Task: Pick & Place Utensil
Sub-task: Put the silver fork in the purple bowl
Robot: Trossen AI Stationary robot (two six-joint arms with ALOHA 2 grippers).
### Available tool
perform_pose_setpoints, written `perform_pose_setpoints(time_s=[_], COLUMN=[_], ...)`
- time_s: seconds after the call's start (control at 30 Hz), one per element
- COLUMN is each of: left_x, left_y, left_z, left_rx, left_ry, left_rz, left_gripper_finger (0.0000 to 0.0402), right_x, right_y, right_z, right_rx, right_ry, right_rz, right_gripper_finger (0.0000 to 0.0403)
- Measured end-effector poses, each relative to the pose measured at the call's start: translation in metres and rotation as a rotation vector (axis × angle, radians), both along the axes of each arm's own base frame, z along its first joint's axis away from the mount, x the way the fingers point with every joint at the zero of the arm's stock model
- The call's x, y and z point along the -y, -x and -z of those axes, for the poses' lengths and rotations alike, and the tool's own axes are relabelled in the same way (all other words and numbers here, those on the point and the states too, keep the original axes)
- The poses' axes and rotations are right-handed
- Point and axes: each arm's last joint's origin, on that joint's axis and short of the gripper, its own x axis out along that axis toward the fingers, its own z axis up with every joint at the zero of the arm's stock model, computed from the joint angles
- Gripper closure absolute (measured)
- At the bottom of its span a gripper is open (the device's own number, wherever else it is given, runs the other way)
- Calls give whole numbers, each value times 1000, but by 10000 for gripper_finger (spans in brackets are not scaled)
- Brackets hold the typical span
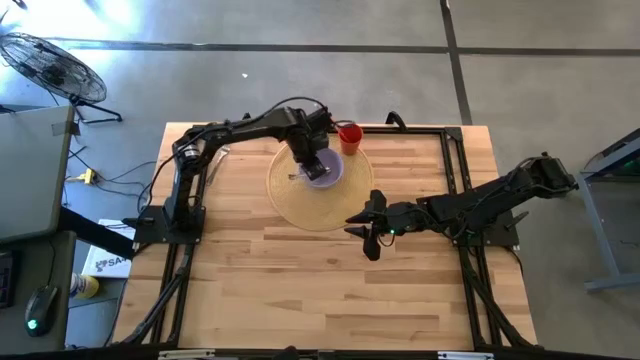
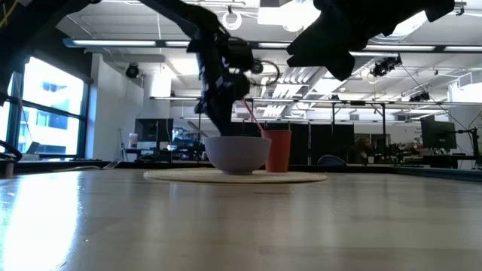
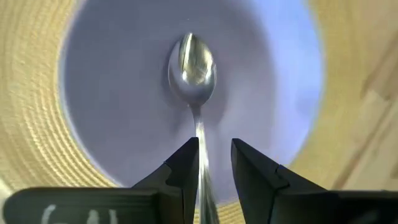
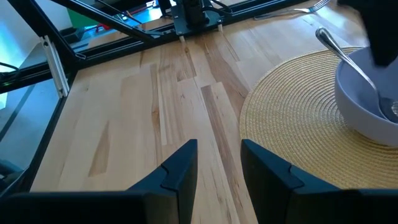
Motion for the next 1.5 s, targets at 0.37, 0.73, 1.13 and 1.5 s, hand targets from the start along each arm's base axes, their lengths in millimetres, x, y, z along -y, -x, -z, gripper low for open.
perform_pose_setpoints(time_s=[0.37, 0.73, 1.13, 1.5], left_x=[16, 34, 5, -39], left_y=[48, 99, 158, 222], left_z=[-77, -96, -13, 46], left_rx=[-263, -408, -507, -499], left_ry=[-158, -326, -154, -48], left_rz=[-20, -109, -328, -605], left_gripper_finger=[305, 305, 305, 305], right_x=[0, 0, 0, 1], right_y=[1, 1, 1, 1], right_z=[2, 2, 1, 1], right_rx=[-21, -22, -15, -12], right_ry=[-6, -4, -6, 15], right_rz=[-1, 4, 4, 29], right_gripper_finger=[286, 286, 286, 286])
